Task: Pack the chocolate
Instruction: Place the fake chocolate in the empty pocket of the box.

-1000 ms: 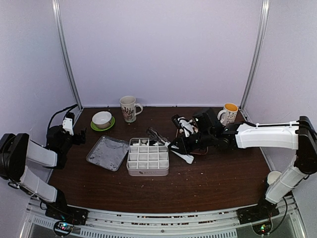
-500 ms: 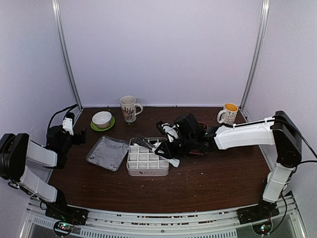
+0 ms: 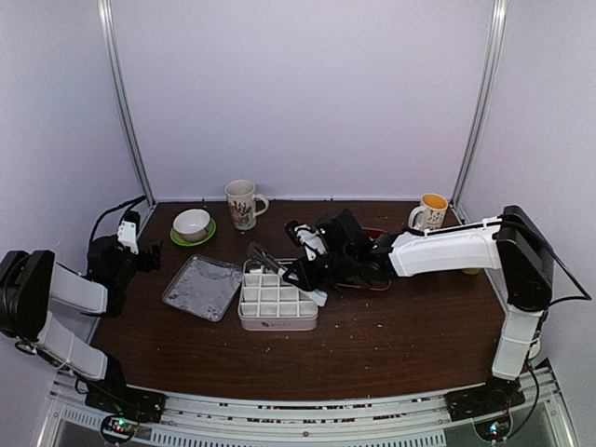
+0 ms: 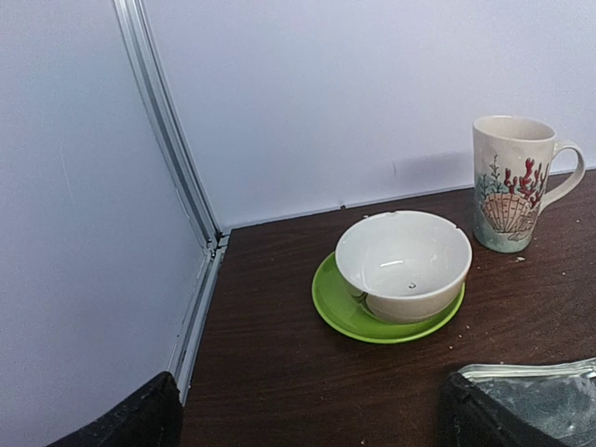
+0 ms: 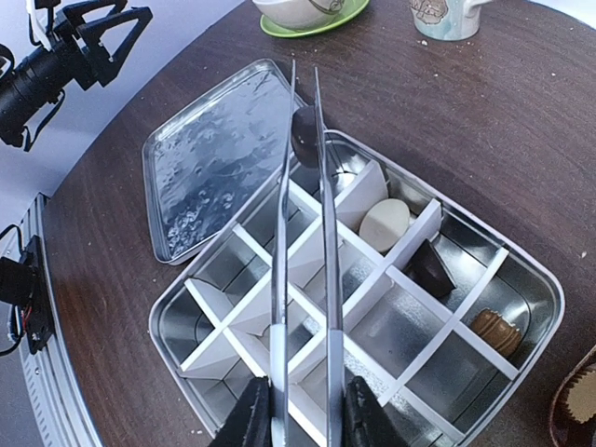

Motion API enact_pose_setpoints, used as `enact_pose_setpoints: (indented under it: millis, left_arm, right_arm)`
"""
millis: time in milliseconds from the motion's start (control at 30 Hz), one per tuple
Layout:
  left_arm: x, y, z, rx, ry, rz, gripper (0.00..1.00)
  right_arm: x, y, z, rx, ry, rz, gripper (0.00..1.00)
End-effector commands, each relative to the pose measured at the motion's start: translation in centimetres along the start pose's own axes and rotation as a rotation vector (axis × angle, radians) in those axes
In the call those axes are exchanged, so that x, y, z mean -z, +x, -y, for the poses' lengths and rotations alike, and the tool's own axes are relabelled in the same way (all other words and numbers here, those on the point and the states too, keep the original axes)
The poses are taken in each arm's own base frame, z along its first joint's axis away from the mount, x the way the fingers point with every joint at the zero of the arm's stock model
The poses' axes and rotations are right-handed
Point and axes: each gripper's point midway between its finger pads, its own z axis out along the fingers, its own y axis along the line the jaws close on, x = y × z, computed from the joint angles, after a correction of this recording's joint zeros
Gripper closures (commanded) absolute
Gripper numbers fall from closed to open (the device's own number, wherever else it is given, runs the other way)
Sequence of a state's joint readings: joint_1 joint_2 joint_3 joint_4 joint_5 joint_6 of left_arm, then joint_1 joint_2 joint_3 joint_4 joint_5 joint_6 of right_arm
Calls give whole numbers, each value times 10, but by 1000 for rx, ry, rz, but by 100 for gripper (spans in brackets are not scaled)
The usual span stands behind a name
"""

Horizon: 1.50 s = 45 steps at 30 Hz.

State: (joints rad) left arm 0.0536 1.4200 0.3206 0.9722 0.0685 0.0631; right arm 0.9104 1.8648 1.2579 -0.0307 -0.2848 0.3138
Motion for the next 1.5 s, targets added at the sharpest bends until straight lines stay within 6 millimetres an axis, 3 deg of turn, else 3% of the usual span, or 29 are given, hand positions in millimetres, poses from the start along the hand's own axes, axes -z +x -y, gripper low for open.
enact_pose_setpoints:
  millis: [0,367,933,1467]
  left_arm:
    - [1,-13,-3,-15,-7,54,2]
    - [1,-13,-3,-15,-7,55,2]
    - [1,-12,-3,-15,-7,54,2]
    - [1,-13,-3,-15,-6,56,2]
  right_arm:
    - [-3,-16,-3,23,12,50,78]
    - [0,-21,-4,29,18,64,67]
    - [11,-31,-7,40,20,93,66]
    - [43,-51,-15,62,19,167,66]
